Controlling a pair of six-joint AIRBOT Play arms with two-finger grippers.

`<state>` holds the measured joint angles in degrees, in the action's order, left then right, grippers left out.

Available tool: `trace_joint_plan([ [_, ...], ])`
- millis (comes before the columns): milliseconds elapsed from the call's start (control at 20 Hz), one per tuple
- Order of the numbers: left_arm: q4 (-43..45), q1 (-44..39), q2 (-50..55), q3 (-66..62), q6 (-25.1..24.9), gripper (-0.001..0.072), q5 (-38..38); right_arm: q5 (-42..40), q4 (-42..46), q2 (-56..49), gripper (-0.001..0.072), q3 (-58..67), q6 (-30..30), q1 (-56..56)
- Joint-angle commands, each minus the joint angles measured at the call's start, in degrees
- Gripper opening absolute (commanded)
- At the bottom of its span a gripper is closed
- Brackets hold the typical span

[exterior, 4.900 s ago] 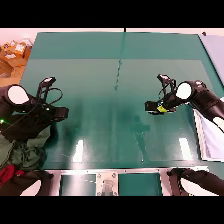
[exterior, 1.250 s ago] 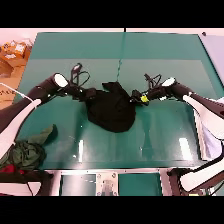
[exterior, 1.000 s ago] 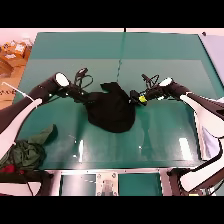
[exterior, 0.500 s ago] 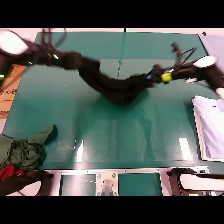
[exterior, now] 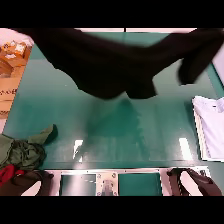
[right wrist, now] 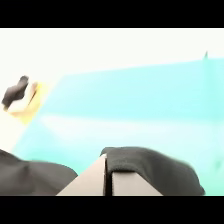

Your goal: Fold the shirts.

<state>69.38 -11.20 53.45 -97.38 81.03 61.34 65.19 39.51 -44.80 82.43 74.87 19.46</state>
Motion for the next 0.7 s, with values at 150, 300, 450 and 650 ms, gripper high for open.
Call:
trace_joint_plan([
  [150,5.5,0.0,-2.5,-2.4,1.4,0.0029,-1.7,3.9,-0.1,6.9,0.0021,1.7,0.1,5.6],
  [300,7.3,0.0,2.8,-0.7,1.4,0.0029,-5.8,4.5,-0.1,6.7,0.0021,-4.9,0.1,5.6],
  [450,5.7,0.0,14.1,-0.6,0.0,0.0030,-6.4,4.0,-0.1,5.8,0.0021,-17.2,-0.4,5.5],
  [650,-1.7,0.0,32.8,-0.6,-5.2,0.0030,-8.8,-3.7,-0.1,-1.4,0.0021,-36.1,-4.6,1.6],
])
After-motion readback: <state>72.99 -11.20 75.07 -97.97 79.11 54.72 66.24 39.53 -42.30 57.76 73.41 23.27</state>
